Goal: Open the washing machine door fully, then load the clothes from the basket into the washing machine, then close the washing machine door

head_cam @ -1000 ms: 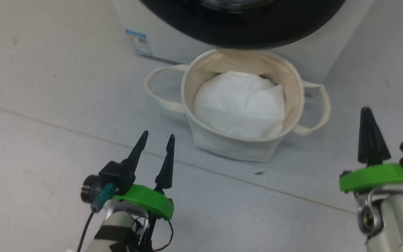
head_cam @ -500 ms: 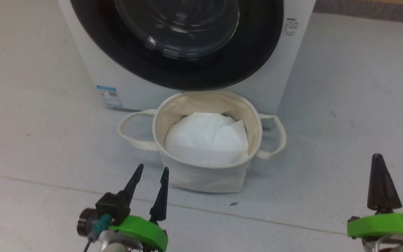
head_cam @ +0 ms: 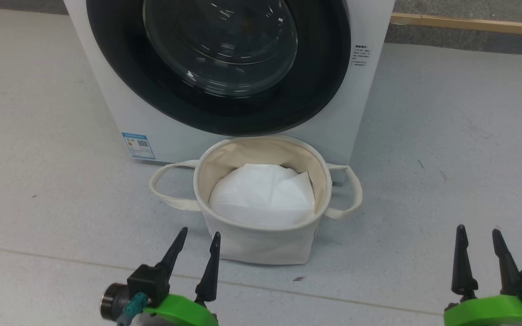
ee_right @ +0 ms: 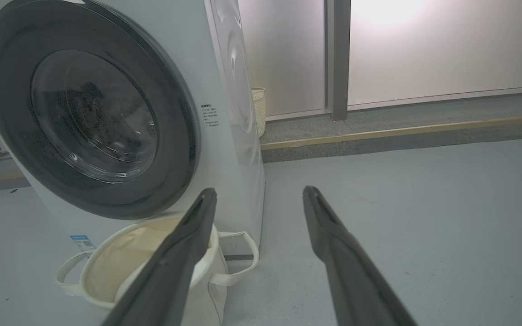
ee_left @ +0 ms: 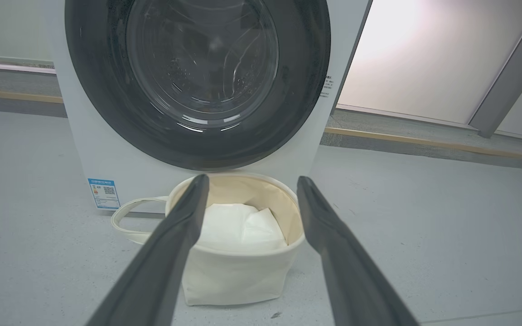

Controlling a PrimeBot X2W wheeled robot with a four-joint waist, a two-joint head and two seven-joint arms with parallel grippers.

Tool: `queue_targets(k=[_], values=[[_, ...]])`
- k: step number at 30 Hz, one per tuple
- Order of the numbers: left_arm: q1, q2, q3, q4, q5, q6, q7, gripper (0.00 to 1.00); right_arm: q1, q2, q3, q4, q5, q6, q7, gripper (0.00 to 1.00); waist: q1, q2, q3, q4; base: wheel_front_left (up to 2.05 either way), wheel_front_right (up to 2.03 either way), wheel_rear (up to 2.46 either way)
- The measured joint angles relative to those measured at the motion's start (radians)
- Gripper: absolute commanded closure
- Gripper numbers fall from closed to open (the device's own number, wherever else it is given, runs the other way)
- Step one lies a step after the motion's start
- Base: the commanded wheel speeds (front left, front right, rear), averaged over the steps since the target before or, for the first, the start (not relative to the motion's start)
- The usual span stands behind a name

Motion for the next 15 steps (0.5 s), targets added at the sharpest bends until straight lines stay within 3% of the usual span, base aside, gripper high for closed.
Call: queue_targets(k=[15], values=[[0.003, 0.002, 0.016, 0.022, -0.025, -0.024, 0.0, 0.0, 0.0, 0.002, 0.026, 0.02, 0.074, 0.0, 0.0, 0.0, 0.0, 0.0, 0.003, 0.0, 0.0, 0.0, 0.0]])
